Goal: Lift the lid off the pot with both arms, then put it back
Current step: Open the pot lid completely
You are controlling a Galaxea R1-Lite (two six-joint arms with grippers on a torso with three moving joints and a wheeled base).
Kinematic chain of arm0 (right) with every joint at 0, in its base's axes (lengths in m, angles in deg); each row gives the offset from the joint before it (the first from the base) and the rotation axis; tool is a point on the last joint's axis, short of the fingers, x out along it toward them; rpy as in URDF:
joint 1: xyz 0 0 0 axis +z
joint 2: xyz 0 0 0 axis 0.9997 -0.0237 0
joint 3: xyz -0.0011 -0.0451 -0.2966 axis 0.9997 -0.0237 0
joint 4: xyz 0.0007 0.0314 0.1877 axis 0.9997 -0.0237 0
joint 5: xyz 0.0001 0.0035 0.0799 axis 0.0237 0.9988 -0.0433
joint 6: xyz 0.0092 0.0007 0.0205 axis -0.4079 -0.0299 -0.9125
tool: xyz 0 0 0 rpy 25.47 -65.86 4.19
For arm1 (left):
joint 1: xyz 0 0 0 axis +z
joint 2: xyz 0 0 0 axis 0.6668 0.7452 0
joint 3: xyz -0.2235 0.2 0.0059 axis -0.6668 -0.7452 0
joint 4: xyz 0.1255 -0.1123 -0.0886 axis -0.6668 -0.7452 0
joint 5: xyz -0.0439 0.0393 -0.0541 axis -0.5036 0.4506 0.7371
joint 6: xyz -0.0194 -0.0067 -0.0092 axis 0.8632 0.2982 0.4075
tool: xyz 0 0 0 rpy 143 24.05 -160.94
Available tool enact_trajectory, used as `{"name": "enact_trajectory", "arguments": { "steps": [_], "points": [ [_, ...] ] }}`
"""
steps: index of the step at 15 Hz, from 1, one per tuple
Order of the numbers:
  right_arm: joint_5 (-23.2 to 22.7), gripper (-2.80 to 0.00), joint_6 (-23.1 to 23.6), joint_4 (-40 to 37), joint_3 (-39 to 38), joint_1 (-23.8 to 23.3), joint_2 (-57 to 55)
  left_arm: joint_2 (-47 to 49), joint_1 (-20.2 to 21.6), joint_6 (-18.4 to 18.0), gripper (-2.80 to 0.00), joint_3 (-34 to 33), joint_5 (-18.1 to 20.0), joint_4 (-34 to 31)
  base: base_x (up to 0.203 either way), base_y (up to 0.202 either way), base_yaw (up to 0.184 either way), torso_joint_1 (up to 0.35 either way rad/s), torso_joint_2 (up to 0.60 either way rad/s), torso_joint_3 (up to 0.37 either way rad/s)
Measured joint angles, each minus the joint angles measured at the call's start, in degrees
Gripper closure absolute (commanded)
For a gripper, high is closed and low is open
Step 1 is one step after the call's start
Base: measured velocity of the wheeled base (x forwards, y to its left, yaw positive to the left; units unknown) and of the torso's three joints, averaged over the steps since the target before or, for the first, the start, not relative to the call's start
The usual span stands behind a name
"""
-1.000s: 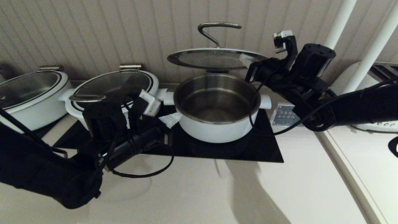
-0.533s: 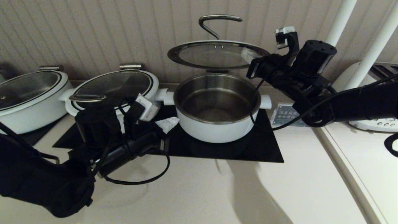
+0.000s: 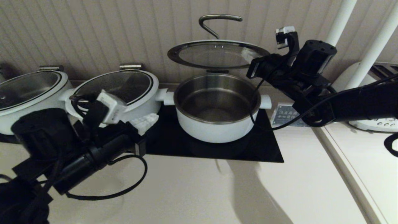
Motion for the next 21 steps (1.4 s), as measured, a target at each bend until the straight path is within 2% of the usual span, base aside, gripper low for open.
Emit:
{"name": "enact_trajectory", "arguments": {
  "steps": [9, 10, 14, 18, 21],
  "points": [
    [0.0, 0.0, 0.5, 0.1, 0.0, -0.2, 0.1, -15.6, 17.7, -1.3, 0.0, -9.1, -1.8, -0.2, 0.0, 0.0, 0.0, 0.0, 0.0, 0.0],
    [0.0, 0.0, 0.5, 0.1, 0.0, -0.3, 0.1, -16.9, 18.7, -1.3, 0.0, -10.6, -2.5, -0.2, 0.0, 0.0, 0.0, 0.0, 0.0, 0.0],
    [0.0, 0.0, 0.5, 0.3, 0.1, -0.6, 0.0, -22.6, 20.5, -1.0, 0.0, -16.2, -9.4, -0.3, 0.0, 0.0, 0.0, 0.0, 0.0, 0.0],
    [0.0, 0.0, 0.5, 0.4, 0.1, -1.2, 0.1, -28.4, 22.7, -1.2, 0.0, -20.5, -11.4, -2.6, 0.0, 0.0, 0.0, 0.0, 0.0, 0.0],
    [-0.1, 0.0, 0.4, 0.3, 0.6, -1.6, 0.0, -33.0, 23.0, -1.3, 0.0, -22.4, -15.2, -6.8, 0.0, 0.0, 0.0, 0.0, 0.0, 0.0]
  ]
}}
